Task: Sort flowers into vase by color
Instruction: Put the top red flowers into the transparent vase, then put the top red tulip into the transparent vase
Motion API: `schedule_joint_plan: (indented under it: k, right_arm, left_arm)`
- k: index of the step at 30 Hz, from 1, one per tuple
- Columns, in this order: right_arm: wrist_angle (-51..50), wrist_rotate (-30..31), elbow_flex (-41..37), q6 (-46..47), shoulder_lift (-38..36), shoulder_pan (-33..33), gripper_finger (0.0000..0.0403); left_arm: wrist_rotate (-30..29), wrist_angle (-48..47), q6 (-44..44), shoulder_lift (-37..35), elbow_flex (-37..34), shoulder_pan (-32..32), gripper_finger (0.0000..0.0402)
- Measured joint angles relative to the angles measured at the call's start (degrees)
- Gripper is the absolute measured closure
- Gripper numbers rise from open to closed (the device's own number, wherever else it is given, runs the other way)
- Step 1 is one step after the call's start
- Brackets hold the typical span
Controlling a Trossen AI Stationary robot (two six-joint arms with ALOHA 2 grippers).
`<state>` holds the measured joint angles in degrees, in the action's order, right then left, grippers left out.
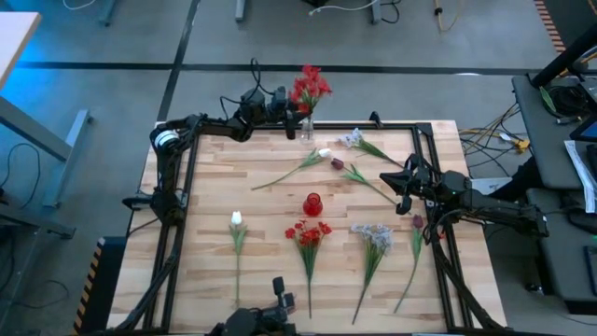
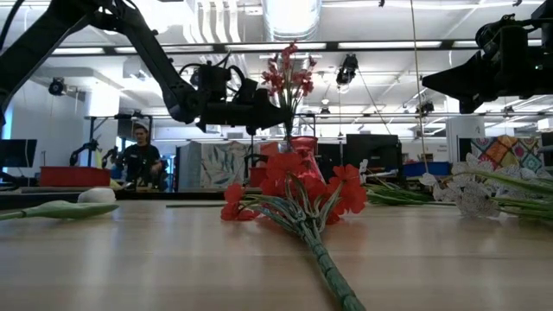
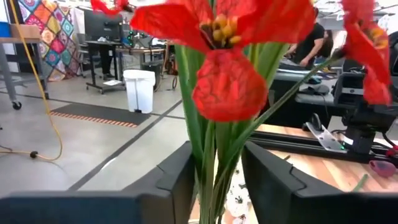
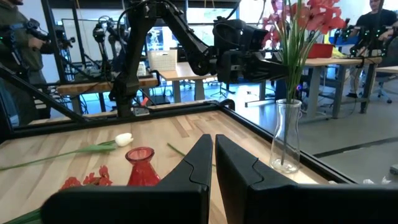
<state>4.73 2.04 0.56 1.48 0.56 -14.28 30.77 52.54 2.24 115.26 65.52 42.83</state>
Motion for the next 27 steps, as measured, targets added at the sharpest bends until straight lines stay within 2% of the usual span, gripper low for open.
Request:
schedule_joint_plan:
  k: [5,16,23,27]
  right_arm:
    - [0.0,0.01,0.01,0.0,0.0,0.01,0.039]
    - [0.01,0.0,0.02,0.0,0.0,0.01,0.039]
    - [0.01,0.01,0.02,0.0,0.0,0.0,0.039]
    - [0.02,1.14,0.02,-0.99,0.0,0.02,0.039]
  left_arm:
    - [-0.01,-4.51,-3.02,-1.25,0.0,0.18,0.026]
    - [-0.22,-24.37,-12.51,-8.19,0.0,1.12,0.0255]
    - [-0.59,-43.97,-14.6,-15.5,0.0,1.7,0.0255]
    - [-3.64,-54.67,-16.93,-20.27,0.0,1.62,0.0255]
